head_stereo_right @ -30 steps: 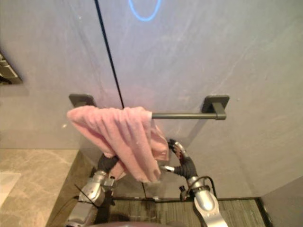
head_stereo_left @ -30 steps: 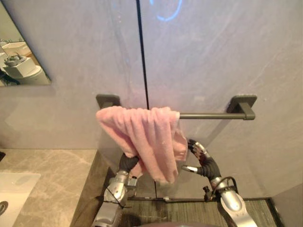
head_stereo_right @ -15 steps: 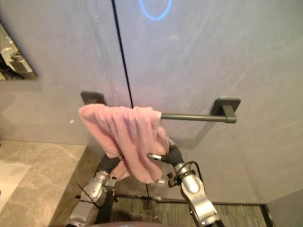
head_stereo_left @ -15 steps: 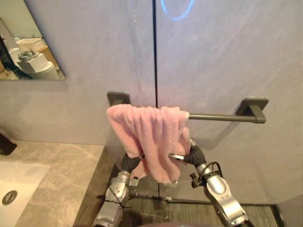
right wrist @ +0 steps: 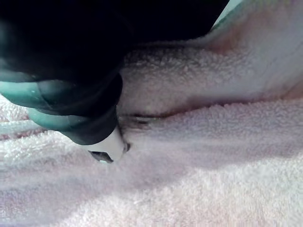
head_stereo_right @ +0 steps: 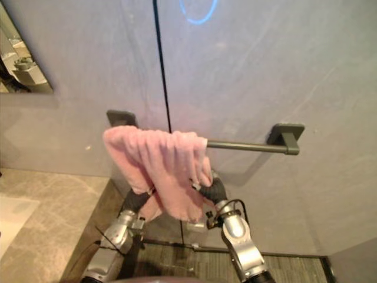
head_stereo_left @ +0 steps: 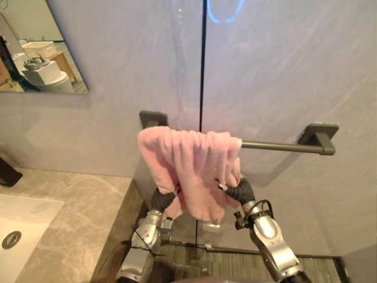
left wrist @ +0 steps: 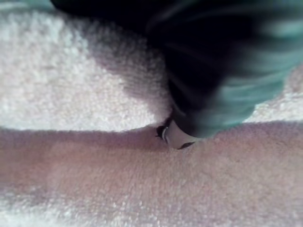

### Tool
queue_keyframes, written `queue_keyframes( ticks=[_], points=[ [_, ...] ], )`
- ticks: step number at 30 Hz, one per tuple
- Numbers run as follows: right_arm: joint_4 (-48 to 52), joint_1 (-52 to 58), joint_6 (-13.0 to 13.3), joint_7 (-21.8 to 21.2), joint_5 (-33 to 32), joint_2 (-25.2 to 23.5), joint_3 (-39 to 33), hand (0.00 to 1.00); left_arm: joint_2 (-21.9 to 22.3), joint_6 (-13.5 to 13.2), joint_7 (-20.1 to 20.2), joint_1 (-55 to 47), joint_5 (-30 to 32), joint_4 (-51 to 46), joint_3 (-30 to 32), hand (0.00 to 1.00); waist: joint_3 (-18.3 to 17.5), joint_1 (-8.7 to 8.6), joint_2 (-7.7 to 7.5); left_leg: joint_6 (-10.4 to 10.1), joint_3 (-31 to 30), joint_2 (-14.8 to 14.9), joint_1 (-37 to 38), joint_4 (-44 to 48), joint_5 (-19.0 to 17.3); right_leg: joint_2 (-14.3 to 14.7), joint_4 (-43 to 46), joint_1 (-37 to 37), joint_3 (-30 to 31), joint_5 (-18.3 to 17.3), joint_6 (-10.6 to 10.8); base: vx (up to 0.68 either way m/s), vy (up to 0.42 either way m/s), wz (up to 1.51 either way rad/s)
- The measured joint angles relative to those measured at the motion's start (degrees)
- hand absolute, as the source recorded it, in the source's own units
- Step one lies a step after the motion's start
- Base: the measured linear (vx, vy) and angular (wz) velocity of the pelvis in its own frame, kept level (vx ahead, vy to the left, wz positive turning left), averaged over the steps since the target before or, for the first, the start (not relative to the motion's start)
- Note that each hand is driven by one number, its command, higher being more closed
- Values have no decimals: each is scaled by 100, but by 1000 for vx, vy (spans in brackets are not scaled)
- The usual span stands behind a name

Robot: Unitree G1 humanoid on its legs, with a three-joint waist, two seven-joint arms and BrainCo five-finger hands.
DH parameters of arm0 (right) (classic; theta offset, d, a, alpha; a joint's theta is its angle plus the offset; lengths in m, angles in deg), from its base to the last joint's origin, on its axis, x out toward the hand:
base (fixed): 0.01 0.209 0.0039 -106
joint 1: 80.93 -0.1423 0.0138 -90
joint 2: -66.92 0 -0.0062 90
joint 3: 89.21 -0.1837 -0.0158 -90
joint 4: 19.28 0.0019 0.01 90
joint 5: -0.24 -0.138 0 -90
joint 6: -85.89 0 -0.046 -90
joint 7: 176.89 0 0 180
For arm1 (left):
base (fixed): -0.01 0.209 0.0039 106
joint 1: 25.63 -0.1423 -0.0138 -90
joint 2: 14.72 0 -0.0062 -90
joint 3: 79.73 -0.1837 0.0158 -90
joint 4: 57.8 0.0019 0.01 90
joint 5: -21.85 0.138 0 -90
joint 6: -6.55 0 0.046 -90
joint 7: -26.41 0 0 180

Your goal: Organize washtable

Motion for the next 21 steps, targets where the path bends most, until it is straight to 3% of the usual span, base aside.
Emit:
queue_keyframes(
  ticks=[9, 21],
  points=[
    [609, 206, 13, 176, 107, -363, -792, 100, 298, -4, 153, 9, -77, -666, 37, 100, 14, 0, -4, 4, 115, -24, 59, -12, -4, -15, -155, 70, 125, 152, 48, -11, 7, -7],
    [1573, 901, 190, 279, 206, -598, -1373, 100, 488, -12, 391, 2, -200, -1231, -576, 100, 44, 9, 22, 12, 339, -8, 192, -52, -48, -6, -179, 106, 284, 142, 63, 14, -12, -8]
  ],
)
